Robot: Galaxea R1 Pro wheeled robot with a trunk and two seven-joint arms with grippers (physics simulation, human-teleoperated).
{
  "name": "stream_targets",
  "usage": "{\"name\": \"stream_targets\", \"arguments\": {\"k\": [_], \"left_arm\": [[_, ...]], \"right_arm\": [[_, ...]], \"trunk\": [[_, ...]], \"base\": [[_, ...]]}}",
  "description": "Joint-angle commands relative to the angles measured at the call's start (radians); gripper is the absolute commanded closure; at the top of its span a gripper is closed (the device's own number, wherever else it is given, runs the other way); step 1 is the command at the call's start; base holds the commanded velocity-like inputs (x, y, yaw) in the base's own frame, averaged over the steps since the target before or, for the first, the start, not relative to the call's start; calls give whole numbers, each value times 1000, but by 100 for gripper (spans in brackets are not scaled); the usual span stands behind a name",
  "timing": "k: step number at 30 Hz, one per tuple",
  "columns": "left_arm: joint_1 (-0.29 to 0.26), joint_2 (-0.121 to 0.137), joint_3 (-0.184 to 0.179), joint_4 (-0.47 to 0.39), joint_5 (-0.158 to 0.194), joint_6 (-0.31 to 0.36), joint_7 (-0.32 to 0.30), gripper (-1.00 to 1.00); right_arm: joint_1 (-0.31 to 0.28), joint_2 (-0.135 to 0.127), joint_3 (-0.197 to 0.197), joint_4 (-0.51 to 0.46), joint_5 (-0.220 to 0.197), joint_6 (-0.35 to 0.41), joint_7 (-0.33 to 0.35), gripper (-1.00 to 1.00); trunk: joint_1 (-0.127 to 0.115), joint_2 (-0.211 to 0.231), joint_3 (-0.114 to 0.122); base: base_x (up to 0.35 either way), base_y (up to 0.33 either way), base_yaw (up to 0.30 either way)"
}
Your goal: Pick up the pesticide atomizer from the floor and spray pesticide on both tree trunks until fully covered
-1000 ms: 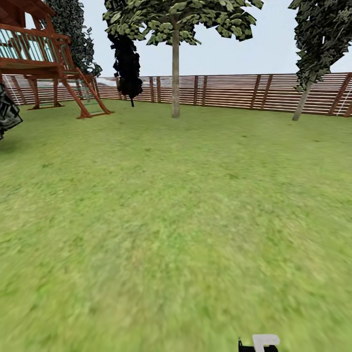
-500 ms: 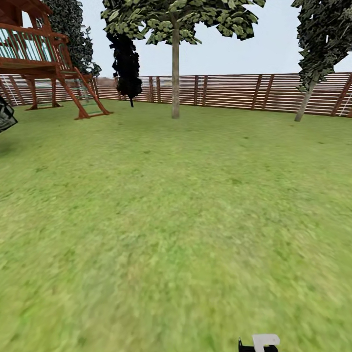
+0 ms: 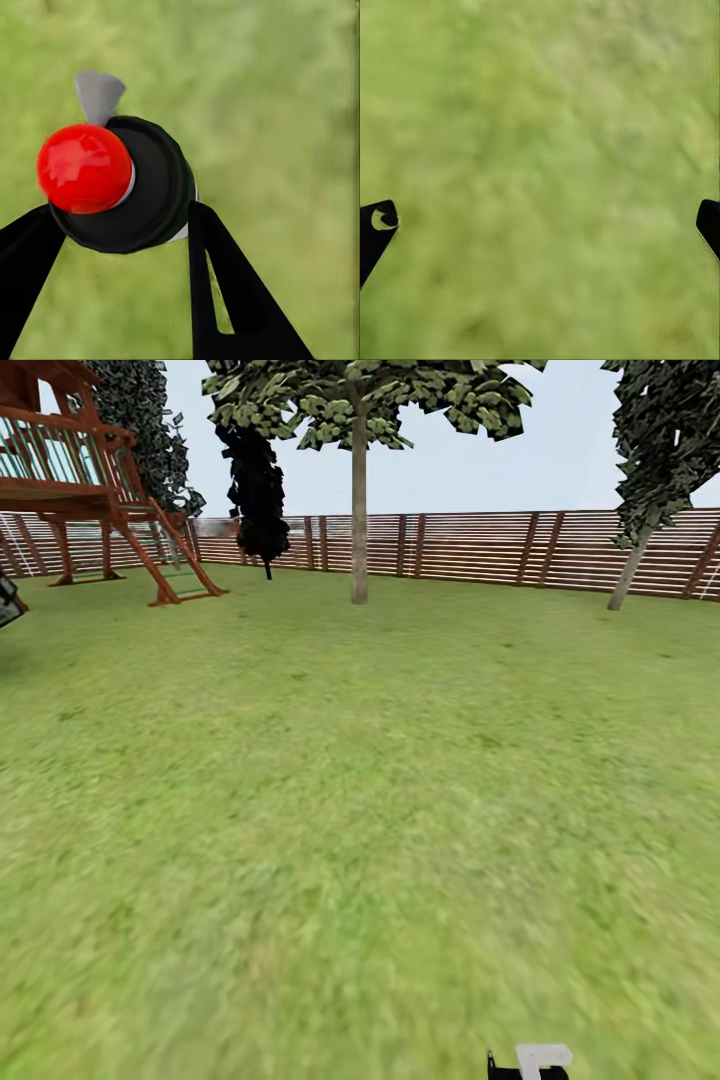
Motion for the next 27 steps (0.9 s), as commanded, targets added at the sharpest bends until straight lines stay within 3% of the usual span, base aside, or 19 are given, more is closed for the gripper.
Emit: {"name": "stream_targets", "arguments": {"k": [1, 27], "left_arm": [[-2, 0, 7, 4, 3, -5, -7, 100], [-2, 0, 7, 4, 3, -5, -7, 100]], "right_arm": [[0, 0, 9, 0, -10, -3, -1, -100], [0, 0, 9, 1, -10, -3, -1, -100]], "trunk": [[0, 0, -1], [0, 0, -1]], "base": [[340, 0, 0], [339, 0, 0]]}}
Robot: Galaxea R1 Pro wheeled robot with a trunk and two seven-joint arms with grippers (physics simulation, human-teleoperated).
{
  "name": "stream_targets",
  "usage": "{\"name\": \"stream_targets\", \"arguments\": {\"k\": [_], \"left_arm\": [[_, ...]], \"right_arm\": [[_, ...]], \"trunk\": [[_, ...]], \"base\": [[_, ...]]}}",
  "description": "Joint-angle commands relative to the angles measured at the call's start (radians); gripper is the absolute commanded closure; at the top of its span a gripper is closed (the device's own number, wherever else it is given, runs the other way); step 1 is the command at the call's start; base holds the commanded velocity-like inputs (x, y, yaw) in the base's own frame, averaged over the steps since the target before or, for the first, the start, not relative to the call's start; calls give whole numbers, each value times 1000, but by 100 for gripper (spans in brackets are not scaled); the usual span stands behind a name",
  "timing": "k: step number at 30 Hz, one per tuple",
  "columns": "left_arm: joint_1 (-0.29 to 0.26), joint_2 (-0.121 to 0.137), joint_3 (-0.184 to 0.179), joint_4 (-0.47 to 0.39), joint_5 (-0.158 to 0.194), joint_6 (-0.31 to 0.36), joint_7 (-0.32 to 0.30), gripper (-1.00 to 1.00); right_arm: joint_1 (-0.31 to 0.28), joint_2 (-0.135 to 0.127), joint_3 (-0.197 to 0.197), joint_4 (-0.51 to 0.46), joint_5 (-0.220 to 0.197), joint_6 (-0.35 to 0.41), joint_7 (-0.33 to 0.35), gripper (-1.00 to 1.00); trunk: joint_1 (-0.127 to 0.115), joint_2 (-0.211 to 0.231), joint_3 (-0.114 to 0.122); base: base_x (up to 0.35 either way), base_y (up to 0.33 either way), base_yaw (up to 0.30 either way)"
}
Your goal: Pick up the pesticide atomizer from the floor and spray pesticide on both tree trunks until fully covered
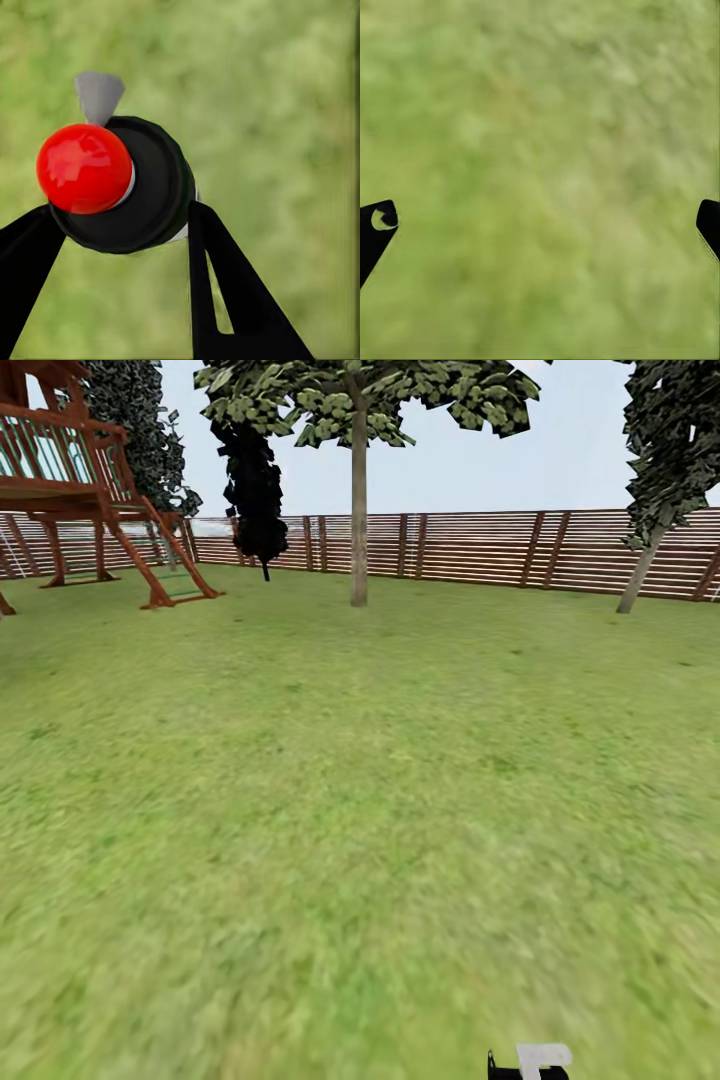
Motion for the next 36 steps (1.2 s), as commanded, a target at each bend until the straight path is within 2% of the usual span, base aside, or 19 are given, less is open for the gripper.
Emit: {"name": "stream_targets", "arguments": {"k": [1, 36], "left_arm": [[-1, 0, 7, 4, 3, -5, -7, 100], [-2, 0, 7, 4, 3, -5, -7, 100]], "right_arm": [[0, 0, 9, 0, -10, -3, -1, -100], [0, 0, 9, 0, -10, -3, -1, -100]], "trunk": [[0, 0, -1], [0, 0, -1]], "base": [[339, 0, 0], [339, 0, 0]]}}
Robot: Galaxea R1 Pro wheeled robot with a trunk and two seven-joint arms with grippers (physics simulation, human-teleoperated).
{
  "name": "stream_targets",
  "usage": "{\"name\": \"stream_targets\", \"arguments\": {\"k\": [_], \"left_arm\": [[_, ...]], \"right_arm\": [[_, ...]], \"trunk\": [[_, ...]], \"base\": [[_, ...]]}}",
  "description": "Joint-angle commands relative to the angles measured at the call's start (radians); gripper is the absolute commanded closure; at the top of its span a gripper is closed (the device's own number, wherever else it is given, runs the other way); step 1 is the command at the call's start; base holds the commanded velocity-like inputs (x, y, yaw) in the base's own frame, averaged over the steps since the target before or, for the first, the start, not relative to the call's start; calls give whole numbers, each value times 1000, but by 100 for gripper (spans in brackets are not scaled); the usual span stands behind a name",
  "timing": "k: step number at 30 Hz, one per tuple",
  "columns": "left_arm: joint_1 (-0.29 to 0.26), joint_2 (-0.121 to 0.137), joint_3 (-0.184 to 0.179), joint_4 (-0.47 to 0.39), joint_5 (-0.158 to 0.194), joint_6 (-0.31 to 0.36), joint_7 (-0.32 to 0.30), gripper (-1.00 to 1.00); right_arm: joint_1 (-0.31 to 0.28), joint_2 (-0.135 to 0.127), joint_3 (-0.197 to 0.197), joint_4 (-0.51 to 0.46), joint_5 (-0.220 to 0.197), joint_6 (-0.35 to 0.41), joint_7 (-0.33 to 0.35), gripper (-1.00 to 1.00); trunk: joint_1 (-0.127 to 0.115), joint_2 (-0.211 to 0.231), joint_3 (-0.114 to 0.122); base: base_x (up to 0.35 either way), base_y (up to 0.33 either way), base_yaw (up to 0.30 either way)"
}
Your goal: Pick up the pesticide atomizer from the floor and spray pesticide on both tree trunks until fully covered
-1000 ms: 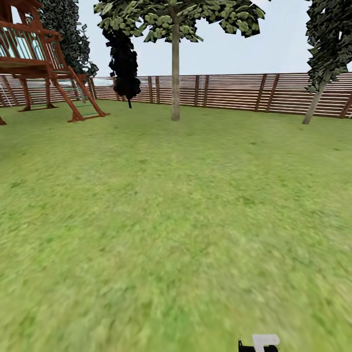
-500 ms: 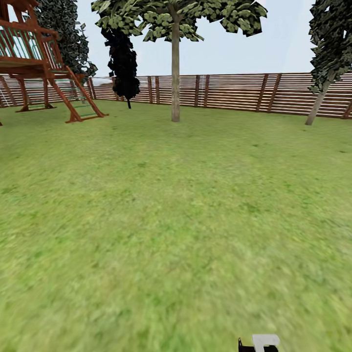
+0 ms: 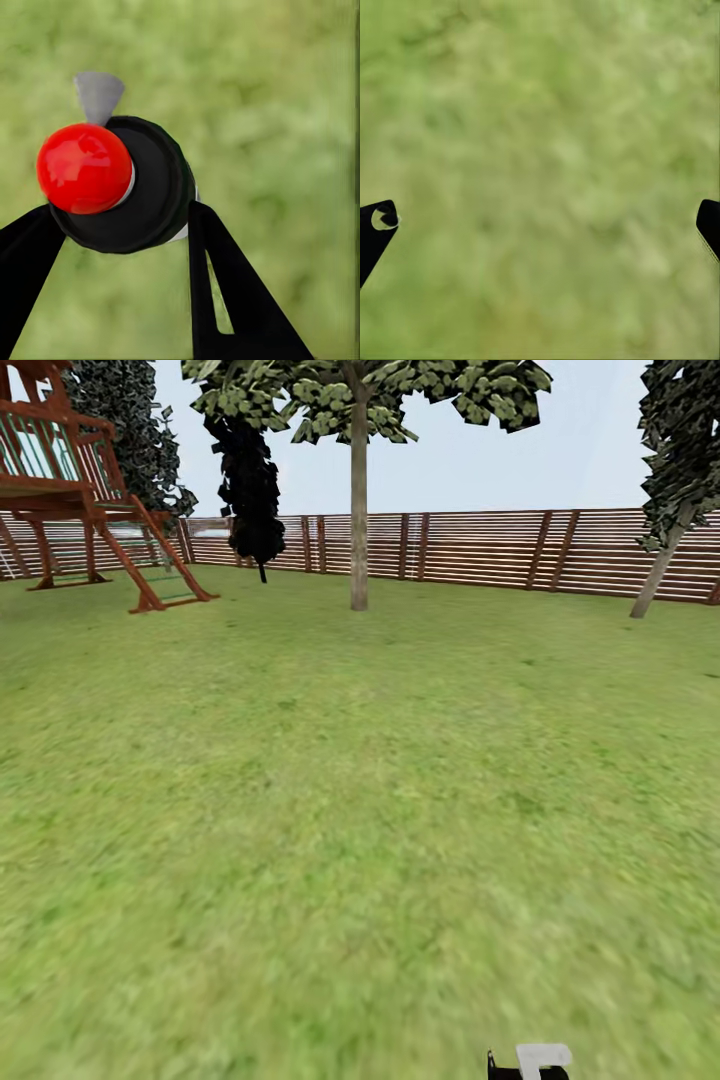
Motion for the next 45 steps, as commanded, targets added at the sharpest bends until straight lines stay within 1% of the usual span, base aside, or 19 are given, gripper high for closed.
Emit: {"name": "stream_targets", "arguments": {"k": [1, 45], "left_arm": [[-2, 0, 7, 4, 3, -5, -7, 100], [-1, 0, 7, 4, 3, -5, -7, 100]], "right_arm": [[0, 0, 9, 0, -10, -3, -1, -100], [0, 0, 9, 1, -10, -3, -1, -100]], "trunk": [[0, 0, -1], [0, 0, -1]], "base": [[339, 0, 0], [339, 0, 0]]}}
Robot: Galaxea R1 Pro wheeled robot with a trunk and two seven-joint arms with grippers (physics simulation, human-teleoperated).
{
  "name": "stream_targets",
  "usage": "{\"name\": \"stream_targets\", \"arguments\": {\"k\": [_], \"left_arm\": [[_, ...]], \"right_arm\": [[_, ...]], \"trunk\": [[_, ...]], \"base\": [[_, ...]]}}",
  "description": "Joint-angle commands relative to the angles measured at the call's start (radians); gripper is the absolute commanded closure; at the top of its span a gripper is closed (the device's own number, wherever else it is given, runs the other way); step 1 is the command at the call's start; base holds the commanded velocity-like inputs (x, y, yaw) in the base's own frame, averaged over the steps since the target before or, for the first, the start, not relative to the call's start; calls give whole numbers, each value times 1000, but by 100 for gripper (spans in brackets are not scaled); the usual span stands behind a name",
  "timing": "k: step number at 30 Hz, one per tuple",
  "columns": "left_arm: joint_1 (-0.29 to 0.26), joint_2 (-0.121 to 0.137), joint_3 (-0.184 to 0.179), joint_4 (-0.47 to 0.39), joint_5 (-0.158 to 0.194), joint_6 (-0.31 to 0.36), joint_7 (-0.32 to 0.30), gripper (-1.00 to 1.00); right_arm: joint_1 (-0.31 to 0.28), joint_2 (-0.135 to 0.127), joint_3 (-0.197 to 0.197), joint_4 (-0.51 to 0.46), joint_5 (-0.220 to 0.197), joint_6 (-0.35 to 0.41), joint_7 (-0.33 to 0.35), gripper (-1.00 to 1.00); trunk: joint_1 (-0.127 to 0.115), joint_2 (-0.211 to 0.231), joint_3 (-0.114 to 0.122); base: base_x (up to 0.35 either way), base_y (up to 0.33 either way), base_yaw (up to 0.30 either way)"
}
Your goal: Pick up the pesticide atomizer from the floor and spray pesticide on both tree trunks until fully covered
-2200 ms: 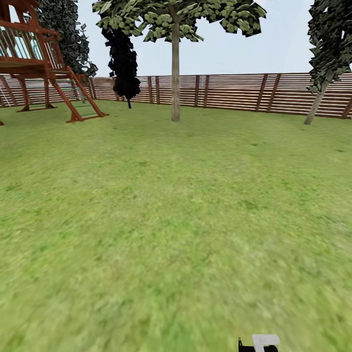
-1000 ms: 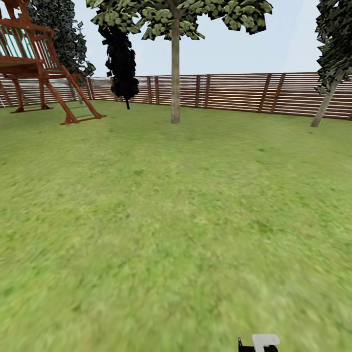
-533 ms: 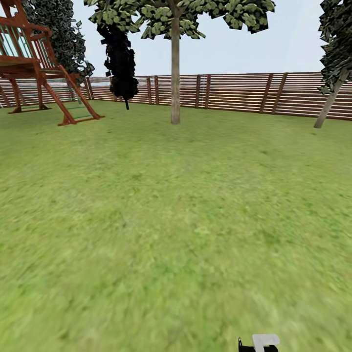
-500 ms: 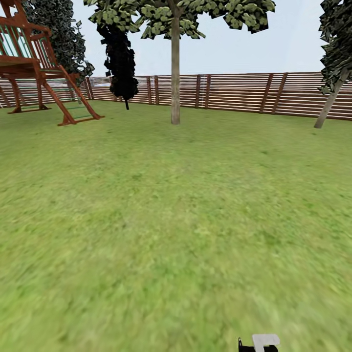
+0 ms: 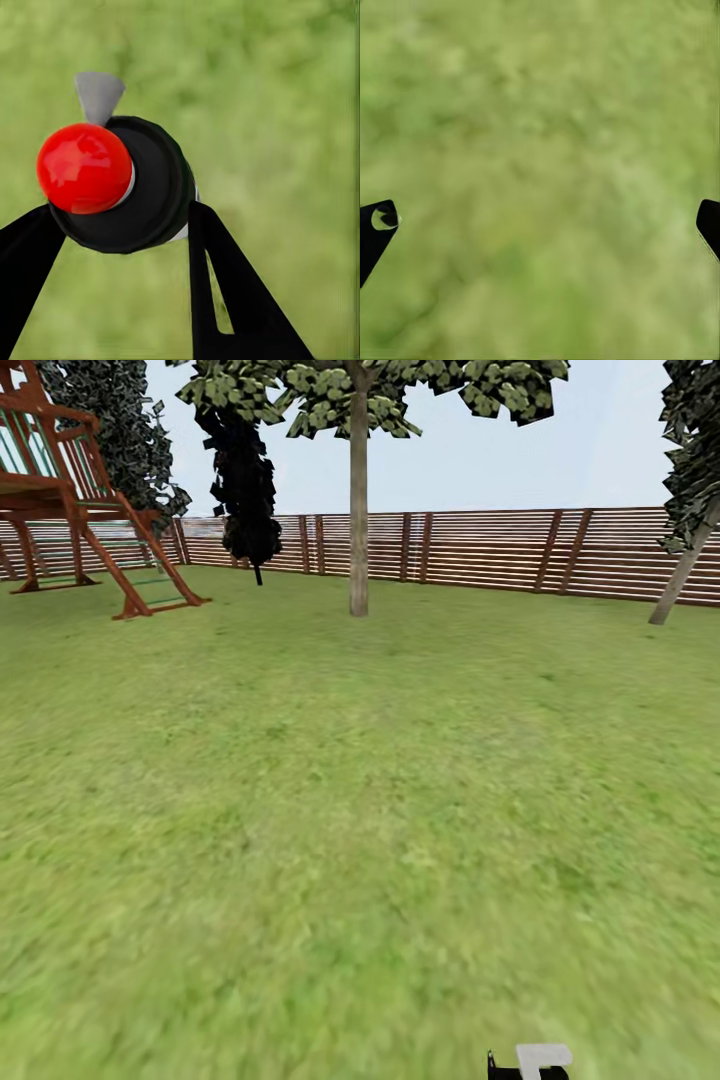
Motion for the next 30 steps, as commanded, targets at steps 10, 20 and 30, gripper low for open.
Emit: {"name": "stream_targets", "arguments": {"k": [10, 20, 30], "left_arm": [[-2, 0, 7, 4, 3, -5, -6, 100], [-2, 0, 7, 4, 3, -6, -7, 100], [-2, 0, 7, 4, 3, -6, -7, 100]], "right_arm": [[0, 0, 9, 0, -10, -3, -1, -100], [0, 0, 9, 0, -10, -3, -1, -100], [0, 0, 9, 0, -10, -3, -1, -100]], "trunk": [[0, 0, -1], [0, 0, -1], [0, 0, -1]], "base": [[339, 0, 0], [339, 0, 0], [339, 0, 0]]}}
